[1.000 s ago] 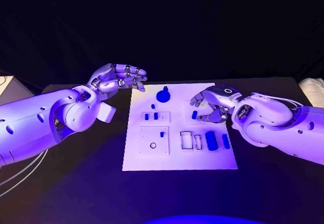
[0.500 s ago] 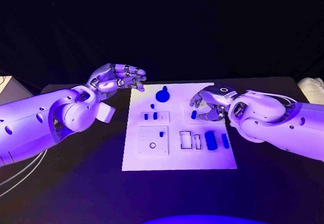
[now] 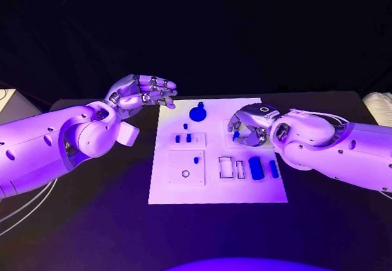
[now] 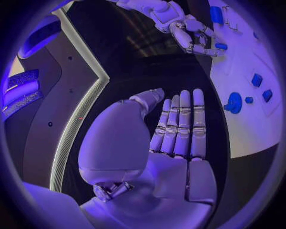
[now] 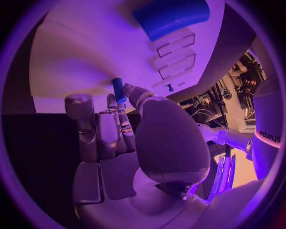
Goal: Assemble the parts on the task board
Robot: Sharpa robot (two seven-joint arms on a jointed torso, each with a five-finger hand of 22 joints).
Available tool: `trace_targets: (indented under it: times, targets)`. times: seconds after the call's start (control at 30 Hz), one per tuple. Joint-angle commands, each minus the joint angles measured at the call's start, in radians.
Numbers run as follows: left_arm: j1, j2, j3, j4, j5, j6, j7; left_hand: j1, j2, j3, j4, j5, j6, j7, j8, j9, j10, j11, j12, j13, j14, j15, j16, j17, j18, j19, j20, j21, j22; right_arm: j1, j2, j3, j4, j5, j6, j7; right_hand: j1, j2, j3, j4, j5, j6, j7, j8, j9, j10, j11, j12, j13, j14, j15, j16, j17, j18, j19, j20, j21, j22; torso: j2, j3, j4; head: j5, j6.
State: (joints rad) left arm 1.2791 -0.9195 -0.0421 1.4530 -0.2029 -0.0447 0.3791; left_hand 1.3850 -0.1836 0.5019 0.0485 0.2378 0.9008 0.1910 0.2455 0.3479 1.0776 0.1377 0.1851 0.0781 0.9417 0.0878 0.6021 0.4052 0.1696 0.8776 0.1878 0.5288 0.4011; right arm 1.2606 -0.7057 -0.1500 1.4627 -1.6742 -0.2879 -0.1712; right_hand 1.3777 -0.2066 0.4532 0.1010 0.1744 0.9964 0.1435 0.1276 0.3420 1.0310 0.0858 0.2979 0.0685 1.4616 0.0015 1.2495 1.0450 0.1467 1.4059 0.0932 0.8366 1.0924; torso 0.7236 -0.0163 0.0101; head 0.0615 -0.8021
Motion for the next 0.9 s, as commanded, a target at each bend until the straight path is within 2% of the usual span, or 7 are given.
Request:
trace_targets:
  times: [0.03, 0.27, 0.47, 0.63, 0.7, 0.73, 0.9]
  targets:
    - [0.000, 0.000, 0.001, 0.002, 0.006, 0.017, 0.010, 0.000, 0.005, -0.005, -0.002, 0.000, 0.002, 0.006, -0.007, -0.001, -0.002, 0.006, -0.007, 0.001, 0.001, 0.005, -0.004, 0.001, 0.009, 0.006, 0.000, -0.006, -0.001, -0.002, 0.003, 0.000, -0.005, -0.009, 0.017, 0.005, -0.008, -0.003, 0.012, 0.001, -0.004, 0.011, 0.000, 0.006, 0.002, 0.007, 0.000, -0.009, -0.002, 0.007, -0.003, 0.004, 0.000, -0.019, 0.005, 0.001, 0.004, 0.001, -0.001, 0.0001, -0.0011, -0.001, -0.001]
    - [0.000, -0.002, 0.001, 0.002, 0.006, 0.017, 0.009, -0.001, 0.005, -0.005, 0.000, -0.001, 0.002, 0.006, -0.007, -0.001, -0.002, 0.006, -0.007, 0.001, 0.001, 0.005, -0.004, 0.001, 0.009, 0.006, 0.000, -0.007, -0.001, -0.003, 0.004, -0.001, -0.008, -0.013, 0.015, 0.005, -0.009, -0.007, 0.020, 0.001, -0.004, 0.016, 0.000, 0.009, 0.003, 0.007, 0.000, -0.014, -0.002, 0.007, -0.003, 0.004, -0.001, -0.019, 0.004, 0.001, -0.003, -0.003, -0.002, -0.0001, 0.0005, -0.003, -0.002]
    - [0.000, -0.002, 0.001, 0.002, 0.007, 0.018, 0.007, -0.001, 0.005, -0.005, 0.000, -0.001, 0.002, 0.006, -0.007, -0.001, -0.002, 0.006, -0.007, 0.001, 0.001, 0.005, -0.004, 0.001, 0.009, 0.006, 0.000, -0.007, -0.001, -0.003, 0.004, -0.001, -0.007, -0.014, 0.019, 0.005, -0.010, -0.010, 0.023, 0.000, -0.005, 0.017, 0.000, 0.009, 0.003, 0.005, 0.001, -0.017, -0.003, 0.006, -0.003, 0.002, -0.004, -0.018, 0.002, 0.001, -0.009, -0.006, -0.001, -0.0001, -0.0015, -0.003, -0.003]
    - [0.000, -0.002, 0.001, 0.002, 0.007, 0.018, 0.006, -0.003, 0.005, -0.006, 0.001, -0.001, 0.002, 0.006, -0.007, -0.002, -0.003, 0.006, -0.007, 0.001, 0.001, 0.005, -0.005, 0.002, 0.009, 0.006, 0.001, -0.008, -0.002, -0.003, 0.003, -0.002, -0.005, -0.017, 0.004, 0.006, -0.002, 0.002, 0.060, -0.008, -0.006, 0.041, -0.004, 0.023, 0.010, 0.025, -0.003, -0.024, -0.001, 0.007, -0.006, 0.006, 0.002, -0.019, 0.004, -0.001, 0.001, 0.003, -0.001, 0.0002, -0.0013, -0.004, -0.003]
    - [0.000, -0.002, 0.001, 0.002, 0.007, 0.019, 0.005, -0.003, 0.005, -0.006, 0.001, -0.001, 0.002, 0.006, -0.007, -0.002, -0.003, 0.006, -0.007, 0.001, 0.001, 0.005, -0.005, 0.002, 0.009, 0.006, 0.001, -0.008, -0.002, -0.004, 0.002, -0.002, -0.003, -0.020, -0.004, 0.006, 0.001, 0.010, 0.098, -0.016, -0.063, 0.052, -0.008, 0.033, 0.016, 0.046, -0.006, -0.028, 0.000, 0.008, -0.010, 0.008, 0.004, -0.020, 0.006, -0.004, 0.005, 0.008, -0.001, 0.0001, -0.0003, -0.005, -0.003]
    - [0.000, -0.002, 0.001, 0.002, 0.007, 0.019, 0.005, -0.003, 0.005, -0.006, 0.001, -0.001, 0.002, 0.006, -0.007, -0.002, -0.003, 0.006, -0.007, 0.001, 0.001, 0.005, -0.005, 0.002, 0.009, 0.006, 0.001, -0.008, -0.002, -0.004, 0.001, -0.002, -0.002, -0.022, -0.009, 0.005, 0.011, 0.026, 0.122, -0.025, -0.077, 0.070, -0.014, 0.046, 0.022, 0.080, -0.015, -0.018, 0.006, 0.008, -0.016, 0.008, 0.005, -0.020, 0.007, -0.008, 0.010, 0.013, -0.001, 0.0003, 0.0002, -0.005, -0.004]
    - [0.000, -0.002, 0.001, 0.001, 0.007, 0.020, 0.004, -0.003, 0.005, -0.006, 0.001, -0.001, 0.002, 0.006, -0.007, -0.002, -0.003, 0.006, -0.007, 0.001, 0.001, 0.005, -0.005, 0.002, 0.009, 0.006, 0.001, -0.008, -0.002, -0.004, -0.001, -0.002, 0.003, -0.039, -0.030, -0.003, 0.028, 0.054, 0.177, -0.078, -0.112, 0.101, -0.026, 0.080, 0.049, 0.159, -0.038, -0.005, 0.028, 0.009, -0.035, 0.010, 0.009, -0.025, 0.016, -0.027, 0.047, 0.043, -0.001, 0.0006, 0.0007, -0.006, -0.005]
